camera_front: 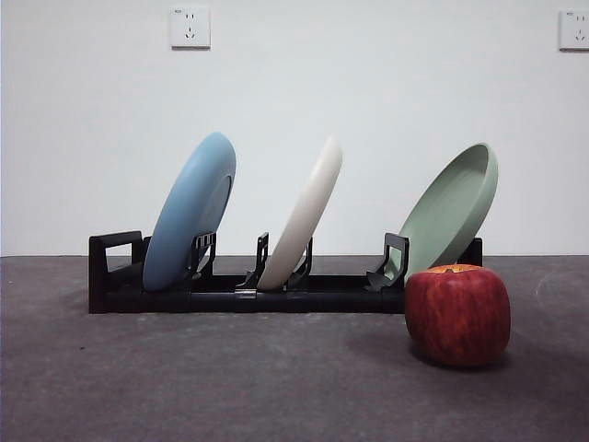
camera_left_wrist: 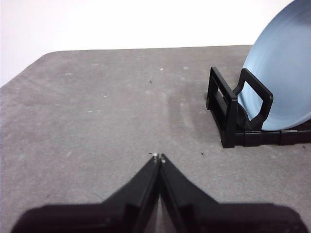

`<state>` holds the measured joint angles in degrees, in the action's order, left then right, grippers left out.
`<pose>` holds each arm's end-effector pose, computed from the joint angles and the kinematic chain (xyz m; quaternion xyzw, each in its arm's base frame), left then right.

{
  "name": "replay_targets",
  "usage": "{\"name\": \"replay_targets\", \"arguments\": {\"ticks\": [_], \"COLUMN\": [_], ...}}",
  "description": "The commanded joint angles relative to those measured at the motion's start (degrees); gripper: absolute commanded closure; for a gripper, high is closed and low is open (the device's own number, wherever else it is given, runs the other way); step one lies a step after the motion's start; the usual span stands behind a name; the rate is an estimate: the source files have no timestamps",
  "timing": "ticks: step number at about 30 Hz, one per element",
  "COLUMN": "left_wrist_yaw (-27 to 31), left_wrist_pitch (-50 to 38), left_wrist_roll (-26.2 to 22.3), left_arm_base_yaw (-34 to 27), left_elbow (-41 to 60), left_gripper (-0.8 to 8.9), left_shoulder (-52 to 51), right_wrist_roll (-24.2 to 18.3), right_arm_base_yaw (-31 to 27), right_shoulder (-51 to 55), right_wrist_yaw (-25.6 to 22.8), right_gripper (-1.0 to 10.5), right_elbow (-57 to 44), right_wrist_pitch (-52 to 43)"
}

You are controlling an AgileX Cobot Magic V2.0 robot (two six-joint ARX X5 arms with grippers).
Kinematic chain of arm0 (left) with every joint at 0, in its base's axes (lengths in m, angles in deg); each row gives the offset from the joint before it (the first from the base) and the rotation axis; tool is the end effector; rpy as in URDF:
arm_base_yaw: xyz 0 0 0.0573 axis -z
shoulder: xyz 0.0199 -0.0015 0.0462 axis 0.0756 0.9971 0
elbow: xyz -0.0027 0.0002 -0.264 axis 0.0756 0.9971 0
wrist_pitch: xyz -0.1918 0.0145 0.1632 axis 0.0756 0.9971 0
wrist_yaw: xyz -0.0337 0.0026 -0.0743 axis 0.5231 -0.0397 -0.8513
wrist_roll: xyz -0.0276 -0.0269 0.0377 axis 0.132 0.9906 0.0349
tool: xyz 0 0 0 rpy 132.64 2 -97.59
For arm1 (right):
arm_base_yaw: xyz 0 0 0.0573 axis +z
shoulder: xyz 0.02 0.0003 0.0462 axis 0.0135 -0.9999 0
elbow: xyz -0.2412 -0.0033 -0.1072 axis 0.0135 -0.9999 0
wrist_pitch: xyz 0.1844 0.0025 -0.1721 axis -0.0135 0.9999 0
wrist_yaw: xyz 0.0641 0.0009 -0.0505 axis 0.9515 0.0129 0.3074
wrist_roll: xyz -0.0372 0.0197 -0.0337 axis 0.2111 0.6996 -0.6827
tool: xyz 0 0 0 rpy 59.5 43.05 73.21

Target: Take the blue plate from the plate rack,put the plate on the table,take the apple from the table,put the apple in the plate

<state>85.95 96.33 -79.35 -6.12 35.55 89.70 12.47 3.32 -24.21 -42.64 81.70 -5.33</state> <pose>0.0955 0.0029 0.1511 0.0020 0.0866 0.0132 0.9961 0.0954 0.0077 0.1521 0.0576 0.0836 0.0439 0.9939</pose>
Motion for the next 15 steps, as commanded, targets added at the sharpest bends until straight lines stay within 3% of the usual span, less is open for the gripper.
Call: {"name": "replay_targets", "arguments": {"ticks": [1,5,8,15], "left_wrist_yaw": [-0.3,-2.7,-6.0,-6.3], "left_wrist_pitch": [-1.6,-3.9,-5.5,-5.4], "left_wrist_roll": [3.0,12.3,13.3,16.3], "left_arm_base_yaw": [-0.2,-0.2,-0.2,-0.2], "left_elbow": [0.8,0.8,0.6,-2.9], "left_gripper": [8.15,8.15,8.19,8.19], "left_shoulder": [-0.2,-0.2,-0.2,-0.1], "right_wrist_roll": [5.5,10.7,12.0,12.2], "right_arm_base_yaw": [0.0,0.0,0.0,0.0], "right_shoulder": [0.1,0.1,0.1,-2.5], "right_wrist_yaw": [0.1,0.1,0.4,1.5], "right_gripper": [9.5,9.5,9.5,9.6], "right_elbow": [-0.6,-0.6,0.0,4.8], "right_wrist_pitch": [0.3,0.3,0.4,0.5]}}
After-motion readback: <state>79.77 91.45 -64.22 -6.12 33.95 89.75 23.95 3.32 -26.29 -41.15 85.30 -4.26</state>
